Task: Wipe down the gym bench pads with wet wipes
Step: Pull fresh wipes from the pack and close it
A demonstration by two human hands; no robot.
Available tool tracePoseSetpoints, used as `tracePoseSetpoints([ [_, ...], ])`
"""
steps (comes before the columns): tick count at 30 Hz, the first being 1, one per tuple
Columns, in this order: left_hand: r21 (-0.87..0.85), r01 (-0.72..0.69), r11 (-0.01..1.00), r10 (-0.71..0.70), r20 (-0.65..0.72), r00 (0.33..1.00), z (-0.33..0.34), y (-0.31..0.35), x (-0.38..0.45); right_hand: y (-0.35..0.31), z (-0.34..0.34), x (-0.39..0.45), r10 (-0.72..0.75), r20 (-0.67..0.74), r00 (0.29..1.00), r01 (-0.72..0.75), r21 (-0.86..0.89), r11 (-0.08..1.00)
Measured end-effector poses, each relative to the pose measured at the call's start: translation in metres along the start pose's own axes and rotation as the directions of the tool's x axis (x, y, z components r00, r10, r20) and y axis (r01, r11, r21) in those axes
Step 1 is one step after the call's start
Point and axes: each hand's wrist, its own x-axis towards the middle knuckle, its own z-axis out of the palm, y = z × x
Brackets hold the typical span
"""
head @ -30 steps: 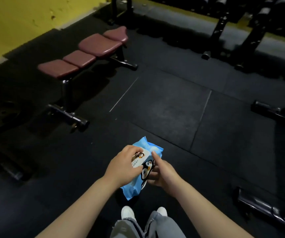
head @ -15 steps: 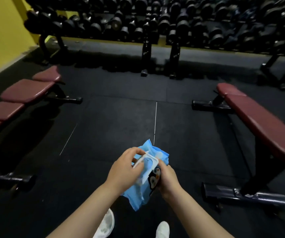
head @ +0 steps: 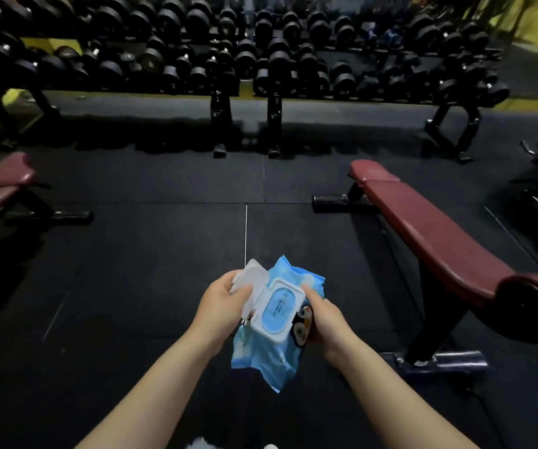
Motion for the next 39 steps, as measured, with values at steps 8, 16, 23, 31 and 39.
tracePoseSetpoints([
  [8,0.058,0.023,0.998,-0.025,0.030,0.999,0.030,-0.002,0.016,0.011,-0.026,-0.001,-0.503,-0.264,0.823,0.425,-0.301,0.854],
  [16,0.105,0.037,0.994,-0.041,0.036,0.999,0.022,-0.003,0.024,0.028,-0.006,0.004,-0.615,0.094,0.783,0.538,-0.597,0.595],
  [23,0.095,0.054,0.994,-0.058,0.036,0.998,0.016,-0.009,0.021,0.028,0.008,0.005,-0.637,0.045,0.770,0.532,-0.597,0.601],
  [31,-0.013,0.078,0.997,-0.079,-0.060,0.995,0.010,-0.011,0.023,0.050,0.013,-0.009,-0.736,0.323,0.595,0.738,-0.583,0.341],
  [39,-0.003,0.035,0.999,-0.035,-0.039,0.999,0.006,-0.007,0.015,0.041,0.029,-0.011,-0.235,-0.146,0.961,0.223,-0.097,0.970],
])
